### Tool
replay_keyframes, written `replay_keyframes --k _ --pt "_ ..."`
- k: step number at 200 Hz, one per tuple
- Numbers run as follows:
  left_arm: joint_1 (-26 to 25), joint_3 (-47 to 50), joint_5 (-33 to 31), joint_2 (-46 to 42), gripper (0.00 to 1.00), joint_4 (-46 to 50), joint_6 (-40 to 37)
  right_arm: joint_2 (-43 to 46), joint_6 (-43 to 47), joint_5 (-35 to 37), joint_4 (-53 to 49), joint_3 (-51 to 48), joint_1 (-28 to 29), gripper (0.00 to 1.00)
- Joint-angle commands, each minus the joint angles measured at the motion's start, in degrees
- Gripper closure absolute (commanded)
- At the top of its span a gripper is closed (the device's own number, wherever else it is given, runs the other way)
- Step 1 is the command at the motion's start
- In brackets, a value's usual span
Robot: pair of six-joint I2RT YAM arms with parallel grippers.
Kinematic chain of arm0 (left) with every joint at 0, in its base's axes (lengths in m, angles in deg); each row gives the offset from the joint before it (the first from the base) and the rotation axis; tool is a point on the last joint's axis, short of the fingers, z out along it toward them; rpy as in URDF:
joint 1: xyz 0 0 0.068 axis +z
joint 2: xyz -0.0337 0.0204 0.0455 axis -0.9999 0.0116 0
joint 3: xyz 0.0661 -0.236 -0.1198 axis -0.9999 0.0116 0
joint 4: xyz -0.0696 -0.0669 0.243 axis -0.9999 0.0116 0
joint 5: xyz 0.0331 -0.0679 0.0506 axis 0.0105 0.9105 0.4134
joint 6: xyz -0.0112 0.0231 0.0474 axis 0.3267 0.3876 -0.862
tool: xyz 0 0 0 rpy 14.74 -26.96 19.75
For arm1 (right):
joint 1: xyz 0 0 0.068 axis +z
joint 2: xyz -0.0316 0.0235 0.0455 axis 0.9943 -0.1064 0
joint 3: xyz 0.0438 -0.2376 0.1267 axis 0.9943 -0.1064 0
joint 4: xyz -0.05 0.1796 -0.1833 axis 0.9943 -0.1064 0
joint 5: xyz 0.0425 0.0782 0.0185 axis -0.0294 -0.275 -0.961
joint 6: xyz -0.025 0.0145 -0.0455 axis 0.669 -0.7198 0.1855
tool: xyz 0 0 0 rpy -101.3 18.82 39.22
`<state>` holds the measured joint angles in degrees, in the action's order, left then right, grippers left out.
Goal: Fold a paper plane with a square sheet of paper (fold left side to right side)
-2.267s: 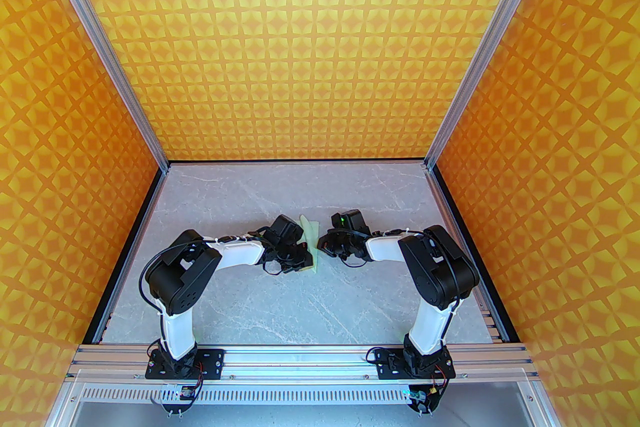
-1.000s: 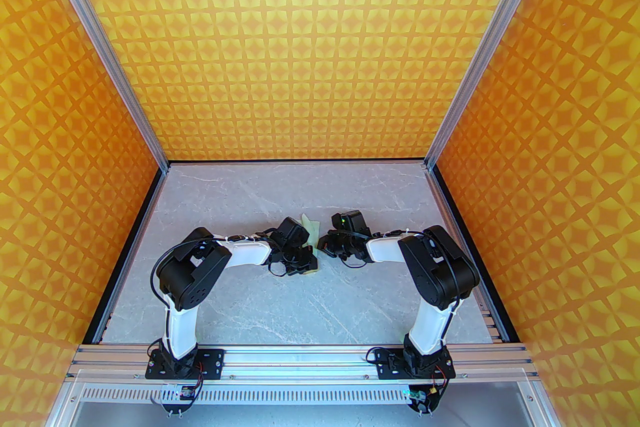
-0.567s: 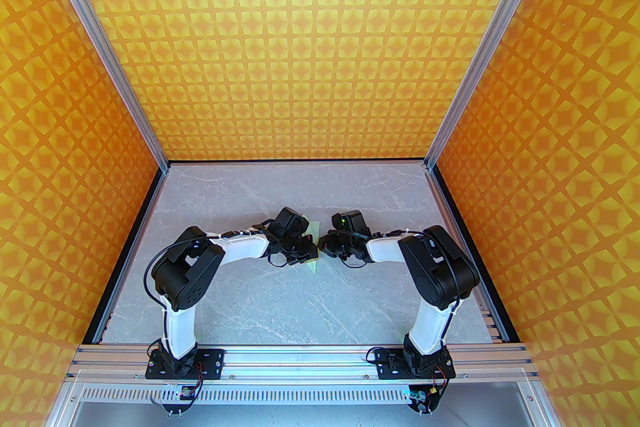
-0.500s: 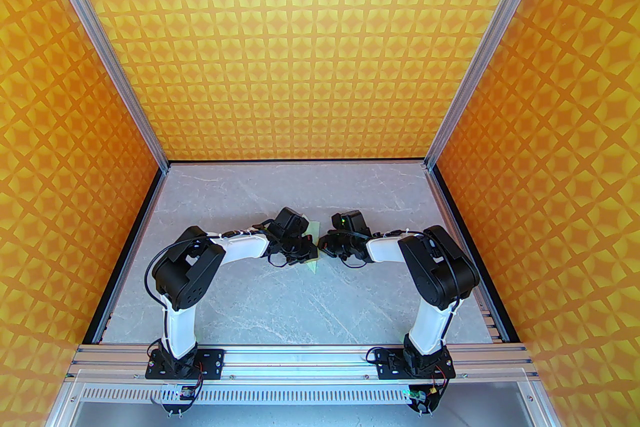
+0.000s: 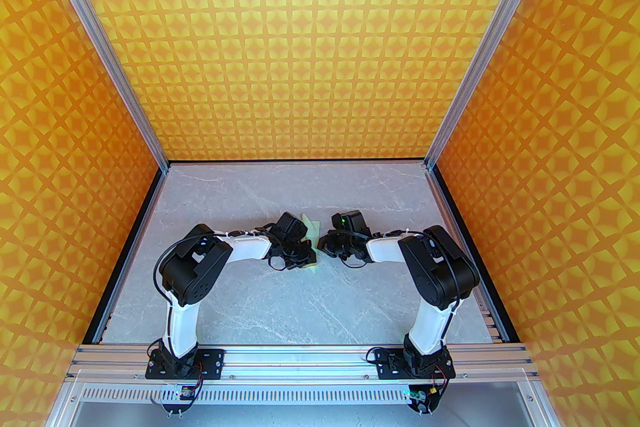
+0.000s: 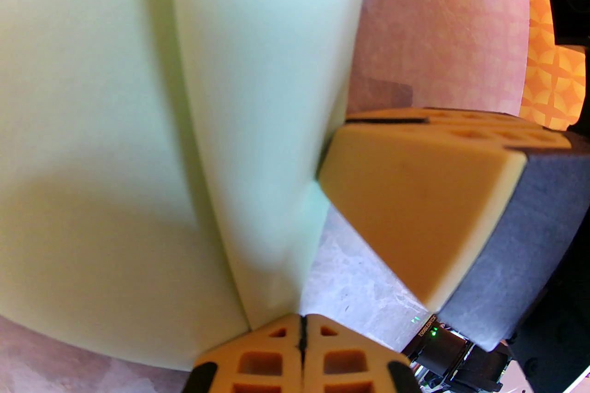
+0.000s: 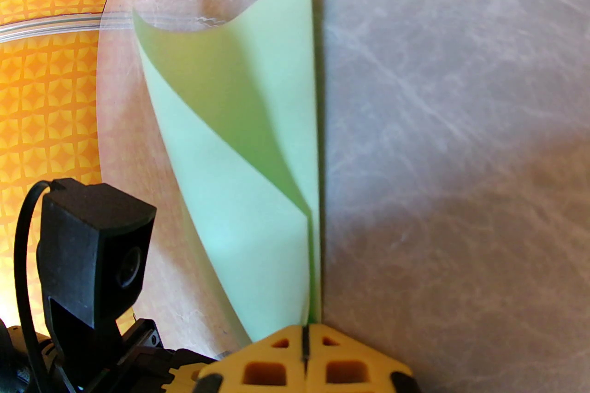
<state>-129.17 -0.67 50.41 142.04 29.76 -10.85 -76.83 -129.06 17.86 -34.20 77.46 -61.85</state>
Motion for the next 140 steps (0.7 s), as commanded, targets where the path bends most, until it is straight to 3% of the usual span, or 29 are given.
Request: replay_keyframes --k 1,140 --pt "1.10 -1.90 -1.09 -2.46 0.98 1.75 -1.34 -0.59 0.73 2.11 -2.47 -1.57 -0.16 1.00" --pt "1.76 -3.20 -1.56 3.16 0.99 4.17 -1.86 -0.48 0.56 2.14 -2.29 -1.91 -0.13 1.00"
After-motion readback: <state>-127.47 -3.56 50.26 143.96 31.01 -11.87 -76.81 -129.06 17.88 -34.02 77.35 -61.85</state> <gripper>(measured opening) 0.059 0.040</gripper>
